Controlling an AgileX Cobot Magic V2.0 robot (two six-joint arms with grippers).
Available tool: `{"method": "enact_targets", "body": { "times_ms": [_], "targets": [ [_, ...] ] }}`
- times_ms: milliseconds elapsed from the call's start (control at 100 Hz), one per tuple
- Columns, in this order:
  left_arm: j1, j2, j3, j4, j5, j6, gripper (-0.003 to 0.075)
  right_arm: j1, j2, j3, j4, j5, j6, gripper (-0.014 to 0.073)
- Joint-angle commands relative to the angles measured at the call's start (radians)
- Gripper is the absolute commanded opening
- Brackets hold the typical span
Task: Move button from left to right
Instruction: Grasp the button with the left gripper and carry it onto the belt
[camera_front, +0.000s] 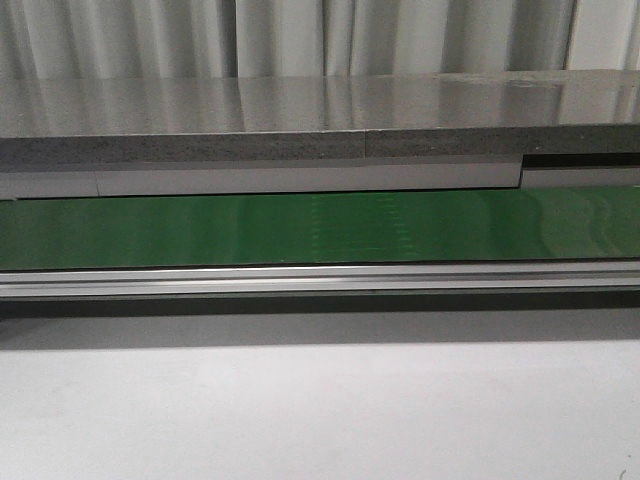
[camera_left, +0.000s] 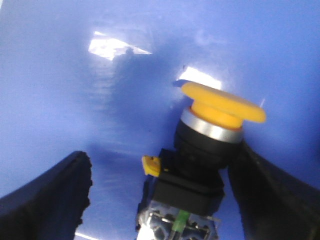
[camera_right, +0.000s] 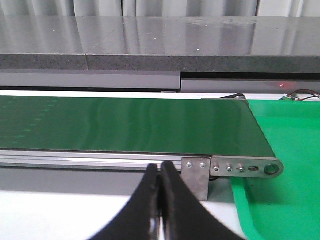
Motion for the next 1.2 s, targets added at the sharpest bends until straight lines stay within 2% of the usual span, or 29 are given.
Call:
{"method": "enact_targets", "body": {
  "times_ms": [0,190,260,360,660,750,1050,1190],
  "targets": [
    [0.001,-0.038,-0.024,-0.012,0.006,-0.002,0.0447,0.002,-0.019,-0.015,-0.005,-0.081,0.001,-0.0067],
    [0.001,-0.038,-0.031,-0.02,0.013,-0.002,0.0161,0.002,-0.019,-0.015,-0.005,-0.081,0.001,-0.0067],
    [0.001,-0.04,-0.043,-0.025,0.032,-0.002,0.0095,0.002,-0.019,-0.015,-0.005,-0.081,0.001,-0.0067],
    [0.001,-0.051,-0.086,-0.028,0.083,-0.002,0.0044,0.002,-0.019,-0.015,-0.005,-0.081,0.001,-0.0067],
    [-0.014,-0.148,-0.239,-0.123,0.207,0.006,0.0021,0.002,-0.019,-0.015,-0.005,-0.081,0.001,-0.0067],
    [-0.047,-0.161,-0.251,-0.159,0.229,0.051,0.0022,0.002,-0.019,-0.015,-0.005,-0.081,0.001,-0.0067],
    [-0.2,-0.157,-0.251,-0.155,0.236,0.051,0.0022,0.002,-0.019,-0.015,-0.005,-0.081,0.001,-0.0067],
    [-0.243,-0.157,-0.251,-0.155,0.236,0.051,0.0059,0.002,-0.019,-0.015,-0.005,-0.081,0.001,-0.0067]
  ]
}}
